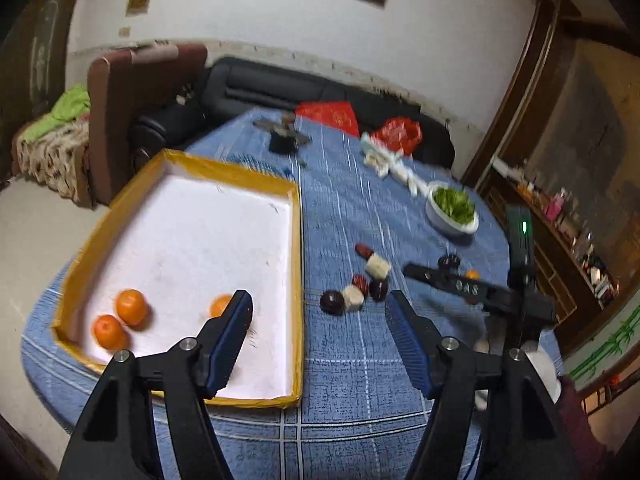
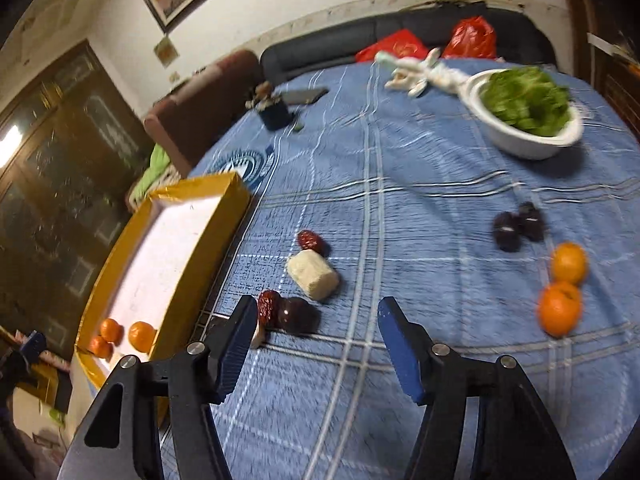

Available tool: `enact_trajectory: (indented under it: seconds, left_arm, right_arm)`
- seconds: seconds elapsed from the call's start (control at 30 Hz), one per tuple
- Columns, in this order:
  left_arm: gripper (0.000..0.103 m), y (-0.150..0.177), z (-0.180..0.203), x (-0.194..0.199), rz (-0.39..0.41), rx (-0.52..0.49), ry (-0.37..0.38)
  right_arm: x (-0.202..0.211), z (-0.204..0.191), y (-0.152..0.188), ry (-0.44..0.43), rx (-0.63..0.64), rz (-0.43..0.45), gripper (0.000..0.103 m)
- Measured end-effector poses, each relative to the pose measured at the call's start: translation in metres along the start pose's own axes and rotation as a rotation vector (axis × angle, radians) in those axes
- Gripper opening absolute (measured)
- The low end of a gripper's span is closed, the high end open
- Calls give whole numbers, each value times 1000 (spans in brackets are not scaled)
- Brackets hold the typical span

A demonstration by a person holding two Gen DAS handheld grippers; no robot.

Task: Organize fruits
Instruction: 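Grasp a dark plum with the right tool while the left tool grasps a white round slice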

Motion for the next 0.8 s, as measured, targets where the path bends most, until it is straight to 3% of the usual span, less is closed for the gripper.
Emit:
enact_trajectory:
  seconds: [0.17,0.3,0.5,0.63,0.8]
  left_arm:
    - [69,5,7,-35,-68,-49,2]
    - [69,12,16,-49,-90,-114,-17]
    - [69,20,31,-71,-132,-174,4]
    - [68,19,47,-85,-145,-217,1]
    - [68,16,62,-105,-163,-255,-17]
  right_arm:
    - [-26,-11,5,2,58,-41,68]
    - [-50,-15,9,22,78,-75,53]
    - [-55,-14,10,-30,59,-51,53]
    - [-53,-17,13,-89,73,-51,32]
    - [-50,-11,14,-113,48,-56,29]
Point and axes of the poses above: each gripper's, at about its wrist camera, not at the fingertips, and x roughly against the way its jaws point, z to its right, y to its underside, the point moved 3 cm from there along -x, roughly the way its jaws point, and after that the axes turned 4 degrees about -z, right-handed, at the moved point
